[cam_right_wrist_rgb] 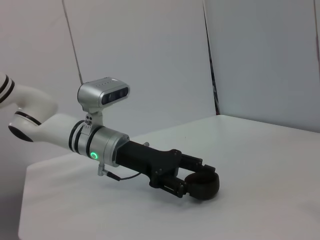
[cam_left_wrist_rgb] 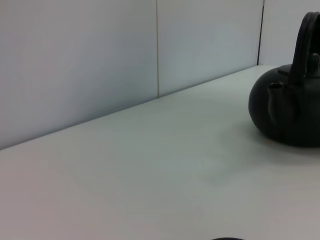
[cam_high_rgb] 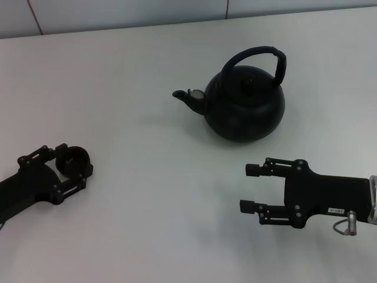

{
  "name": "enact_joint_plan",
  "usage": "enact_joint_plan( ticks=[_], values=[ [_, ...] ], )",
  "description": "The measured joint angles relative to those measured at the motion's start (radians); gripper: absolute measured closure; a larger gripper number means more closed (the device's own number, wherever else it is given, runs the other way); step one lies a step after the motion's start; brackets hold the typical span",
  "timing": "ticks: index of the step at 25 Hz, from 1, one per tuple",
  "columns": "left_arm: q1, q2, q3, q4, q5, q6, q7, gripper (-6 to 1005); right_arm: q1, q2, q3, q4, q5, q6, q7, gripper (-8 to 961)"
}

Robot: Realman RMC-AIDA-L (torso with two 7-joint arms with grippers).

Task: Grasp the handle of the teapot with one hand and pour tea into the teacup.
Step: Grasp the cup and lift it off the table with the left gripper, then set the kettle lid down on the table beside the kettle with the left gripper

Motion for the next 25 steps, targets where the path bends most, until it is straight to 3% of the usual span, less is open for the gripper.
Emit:
enact_joint_plan(
  ticks=[17,25],
  values=[
    [-0.027,0.001,0.008,0.0,0.0,0.06,-0.005,306,-0.007,0.002,0.0,0.005,0.0,0.0,0.0,252],
    [-0.135,-0.001,0.041,-0.071,0.004,0.043,-0.002,292,-0.014,0.002,0.0,0.013,0.001,0.0,0.0,254]
  ],
)
